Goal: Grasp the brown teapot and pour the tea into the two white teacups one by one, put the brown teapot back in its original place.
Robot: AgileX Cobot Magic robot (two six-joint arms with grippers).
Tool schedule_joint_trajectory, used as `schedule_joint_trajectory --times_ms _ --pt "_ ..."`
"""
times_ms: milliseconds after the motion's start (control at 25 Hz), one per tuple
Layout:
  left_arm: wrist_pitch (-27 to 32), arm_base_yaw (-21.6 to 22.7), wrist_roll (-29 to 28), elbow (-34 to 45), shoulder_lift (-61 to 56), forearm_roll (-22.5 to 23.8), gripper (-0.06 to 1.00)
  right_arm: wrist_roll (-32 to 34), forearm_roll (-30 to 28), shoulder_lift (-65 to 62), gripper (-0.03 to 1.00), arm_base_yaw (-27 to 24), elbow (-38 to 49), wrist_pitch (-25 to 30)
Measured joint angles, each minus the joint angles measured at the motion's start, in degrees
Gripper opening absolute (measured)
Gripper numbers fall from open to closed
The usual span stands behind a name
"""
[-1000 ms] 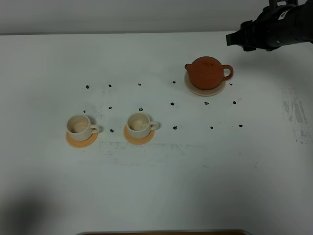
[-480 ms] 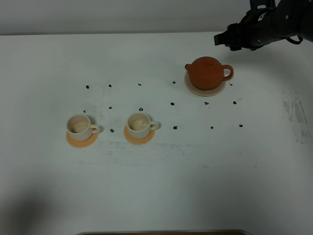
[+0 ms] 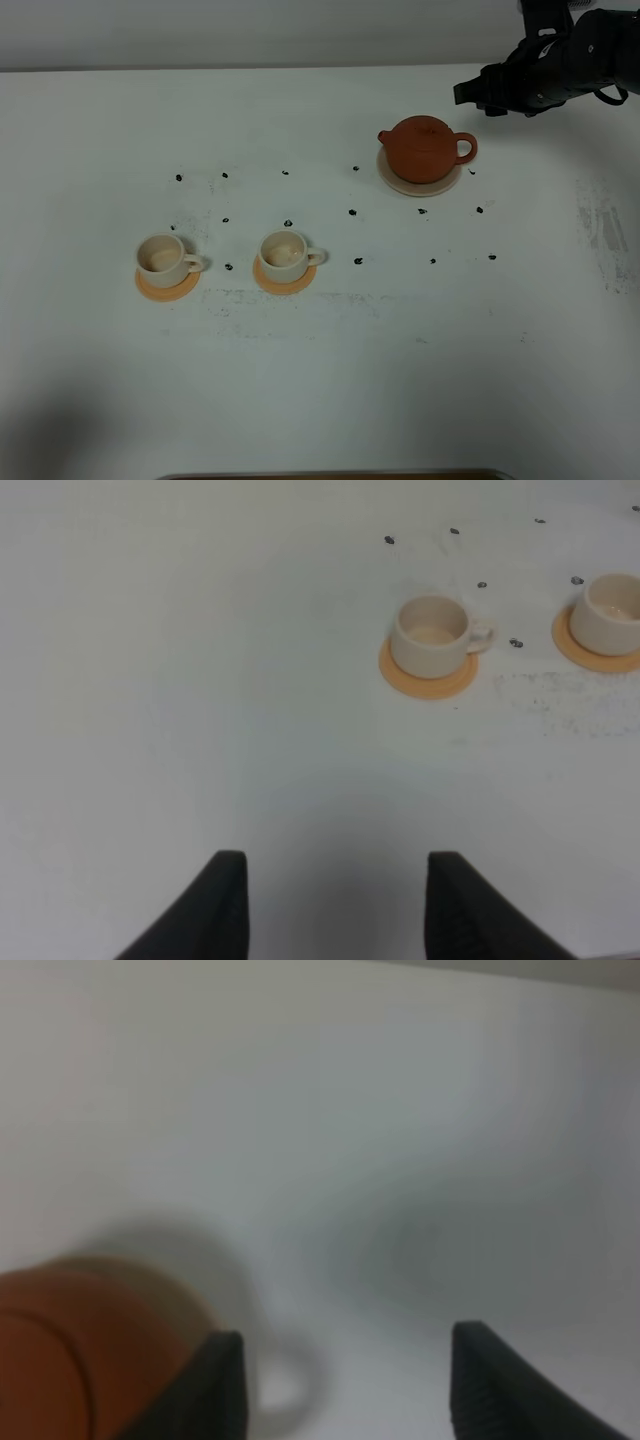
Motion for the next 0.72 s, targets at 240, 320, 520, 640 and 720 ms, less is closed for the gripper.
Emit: schedule_joint_trajectory --times_ms 240,320,520,640,720 --pt "0.00 0.00 0.00 0.00 0.00 0.00 0.43 0.19 0.26 2.76 0.48 -0.06 0.00 -0.68" --pt "0.00 0.00 0.00 0.00 0.00 0.00 0.43 0.19 0.63 3.18 0.48 -0.06 0.00 -0.74" --pt "0.00 0.00 0.00 0.00 0.00 0.00 0.43 0.35 1.16 3.23 0.48 -0.06 0.00 -0.13" --pt "0.00 0.00 0.00 0.00 0.00 0.00 0.43 0.09 1.16 3.23 0.48 -0.06 0.00 1.33" --pt "0.00 0.00 0.00 0.00 0.00 0.00 0.43 -0.34 1.16 3.23 0.48 -0.06 0.00 2.08"
